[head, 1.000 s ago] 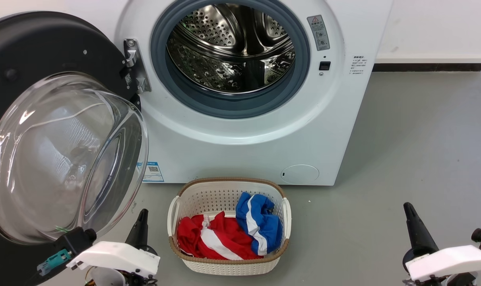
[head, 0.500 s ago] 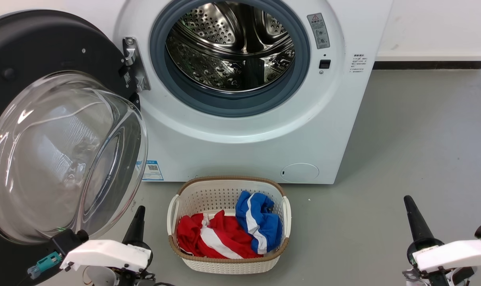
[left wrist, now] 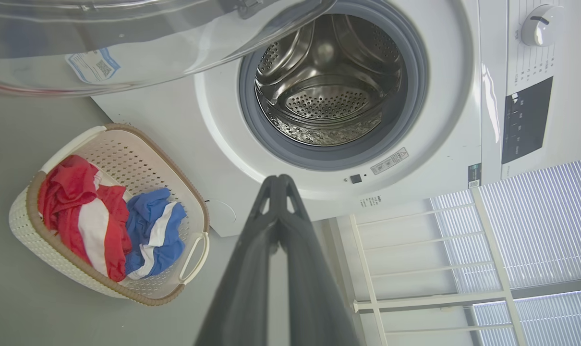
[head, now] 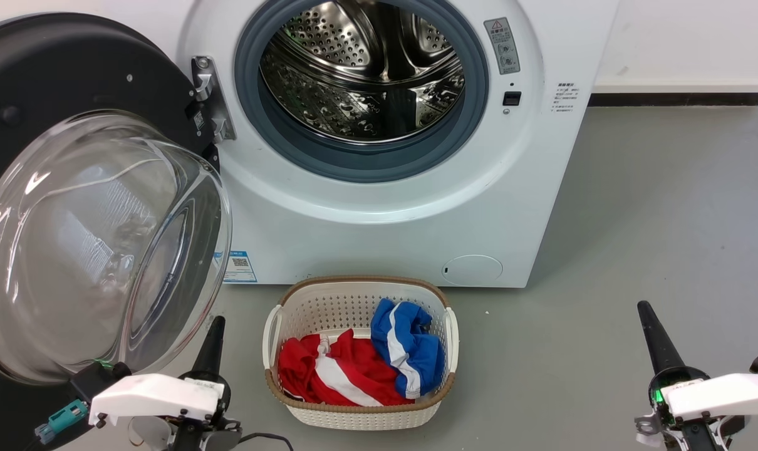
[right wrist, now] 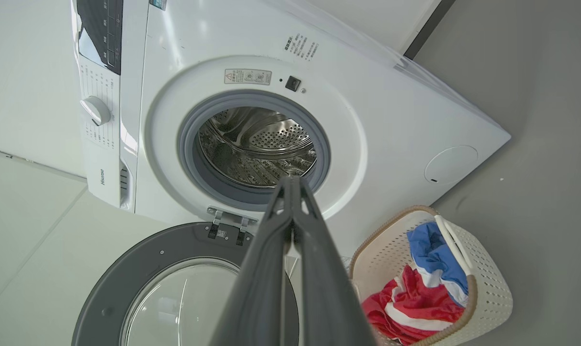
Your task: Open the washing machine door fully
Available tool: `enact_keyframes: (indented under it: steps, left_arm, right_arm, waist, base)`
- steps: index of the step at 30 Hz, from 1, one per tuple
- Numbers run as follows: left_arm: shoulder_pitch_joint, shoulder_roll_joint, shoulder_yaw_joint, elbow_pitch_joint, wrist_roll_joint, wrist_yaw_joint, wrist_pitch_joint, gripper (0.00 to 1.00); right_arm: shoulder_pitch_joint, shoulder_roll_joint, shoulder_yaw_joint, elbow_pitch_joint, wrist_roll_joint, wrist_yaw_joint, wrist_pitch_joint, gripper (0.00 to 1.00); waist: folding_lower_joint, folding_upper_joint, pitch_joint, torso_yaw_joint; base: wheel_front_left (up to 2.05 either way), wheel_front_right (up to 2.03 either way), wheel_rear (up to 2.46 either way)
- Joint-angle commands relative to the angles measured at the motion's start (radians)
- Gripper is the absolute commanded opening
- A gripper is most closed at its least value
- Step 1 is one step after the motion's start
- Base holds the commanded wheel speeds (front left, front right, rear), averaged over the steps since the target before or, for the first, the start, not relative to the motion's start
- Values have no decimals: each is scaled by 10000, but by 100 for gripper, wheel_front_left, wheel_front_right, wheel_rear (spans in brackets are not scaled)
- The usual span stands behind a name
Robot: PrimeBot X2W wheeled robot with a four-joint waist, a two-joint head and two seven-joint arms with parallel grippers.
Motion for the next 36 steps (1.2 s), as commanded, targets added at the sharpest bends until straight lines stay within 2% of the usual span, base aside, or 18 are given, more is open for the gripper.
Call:
enact_keyframes:
  steps: [1,36]
  left_arm:
    - [-205,19,116,-91,-142,-56,29,0]
    - [-286,-540,1198,-65,-2498,-696,791,0]
  right_arm:
    - [-189,0,-15,-26,215,1,22,0]
    - [-619,3,-93,381,3331,1,372,0]
  waist:
    - [0,-1,3,0]
    - [0,-1,155,-26]
  base:
    - [0,0,0]
    - [0,0,0]
